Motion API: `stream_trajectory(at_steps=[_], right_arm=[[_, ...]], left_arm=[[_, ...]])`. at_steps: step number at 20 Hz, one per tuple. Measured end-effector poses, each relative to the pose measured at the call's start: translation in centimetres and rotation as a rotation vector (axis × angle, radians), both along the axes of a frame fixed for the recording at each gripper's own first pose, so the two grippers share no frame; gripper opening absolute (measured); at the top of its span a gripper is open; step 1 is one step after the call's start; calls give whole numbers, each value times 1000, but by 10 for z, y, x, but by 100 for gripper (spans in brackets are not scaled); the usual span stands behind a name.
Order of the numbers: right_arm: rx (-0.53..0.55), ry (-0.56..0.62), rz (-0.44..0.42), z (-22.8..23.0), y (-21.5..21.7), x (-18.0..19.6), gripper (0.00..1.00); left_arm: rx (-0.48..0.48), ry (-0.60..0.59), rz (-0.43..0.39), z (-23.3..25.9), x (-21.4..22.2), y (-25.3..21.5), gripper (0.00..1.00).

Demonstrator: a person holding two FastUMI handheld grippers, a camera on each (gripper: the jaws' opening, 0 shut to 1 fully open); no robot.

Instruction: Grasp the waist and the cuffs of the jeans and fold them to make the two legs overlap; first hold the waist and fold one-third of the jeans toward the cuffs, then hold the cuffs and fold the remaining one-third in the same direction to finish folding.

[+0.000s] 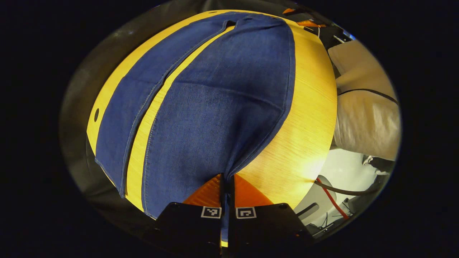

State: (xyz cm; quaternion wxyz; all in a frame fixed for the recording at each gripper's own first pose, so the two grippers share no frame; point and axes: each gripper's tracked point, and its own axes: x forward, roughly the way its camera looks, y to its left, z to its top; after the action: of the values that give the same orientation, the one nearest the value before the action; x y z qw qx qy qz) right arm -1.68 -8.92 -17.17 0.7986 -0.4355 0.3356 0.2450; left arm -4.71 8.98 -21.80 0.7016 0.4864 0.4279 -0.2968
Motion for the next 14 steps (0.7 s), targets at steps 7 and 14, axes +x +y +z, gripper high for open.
stream_trajectory(at_steps=[7, 14], right_arm=[[-69, 194, 109, -47, 17, 7, 96], [-47, 347, 33, -67, 17, 12, 85]], left_arm=[[26, -10, 93, 0, 0, 0, 0], [40, 1, 108, 0, 0, -1, 3]])
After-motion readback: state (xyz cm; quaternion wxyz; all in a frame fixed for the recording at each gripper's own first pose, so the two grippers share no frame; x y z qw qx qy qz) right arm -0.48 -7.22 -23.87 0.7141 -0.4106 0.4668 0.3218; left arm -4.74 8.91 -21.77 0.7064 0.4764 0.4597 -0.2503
